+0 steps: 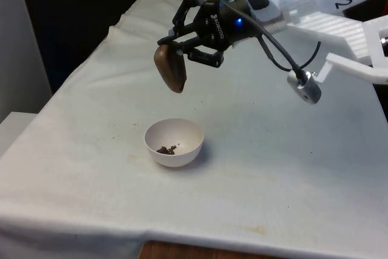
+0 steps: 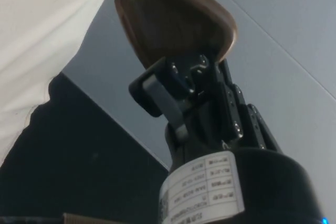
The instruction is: Pour the coffee beans from the cup into the bowl.
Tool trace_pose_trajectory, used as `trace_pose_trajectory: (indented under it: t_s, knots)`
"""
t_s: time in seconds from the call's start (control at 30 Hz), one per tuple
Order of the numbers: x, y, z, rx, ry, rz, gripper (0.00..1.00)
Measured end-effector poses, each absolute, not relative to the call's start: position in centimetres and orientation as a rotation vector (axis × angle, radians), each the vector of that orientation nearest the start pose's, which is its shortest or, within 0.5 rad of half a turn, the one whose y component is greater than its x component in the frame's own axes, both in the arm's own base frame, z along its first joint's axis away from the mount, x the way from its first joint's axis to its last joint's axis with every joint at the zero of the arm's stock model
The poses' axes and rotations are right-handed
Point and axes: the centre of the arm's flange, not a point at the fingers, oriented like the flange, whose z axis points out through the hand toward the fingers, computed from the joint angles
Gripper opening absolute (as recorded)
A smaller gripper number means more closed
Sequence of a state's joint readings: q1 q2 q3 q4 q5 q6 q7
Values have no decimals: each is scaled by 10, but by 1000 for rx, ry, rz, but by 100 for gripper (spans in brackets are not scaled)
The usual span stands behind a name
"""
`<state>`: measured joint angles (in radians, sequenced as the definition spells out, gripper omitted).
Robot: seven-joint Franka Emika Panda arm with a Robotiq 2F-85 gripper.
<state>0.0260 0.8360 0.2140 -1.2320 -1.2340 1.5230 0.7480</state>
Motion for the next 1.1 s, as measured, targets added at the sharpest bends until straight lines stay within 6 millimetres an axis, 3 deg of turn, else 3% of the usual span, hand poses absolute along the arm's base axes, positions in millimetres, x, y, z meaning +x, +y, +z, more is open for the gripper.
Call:
trace_pose_trajectory:
  t_s: [1.1]
  knots:
    - [689, 33, 306, 2119, -362, 54, 2]
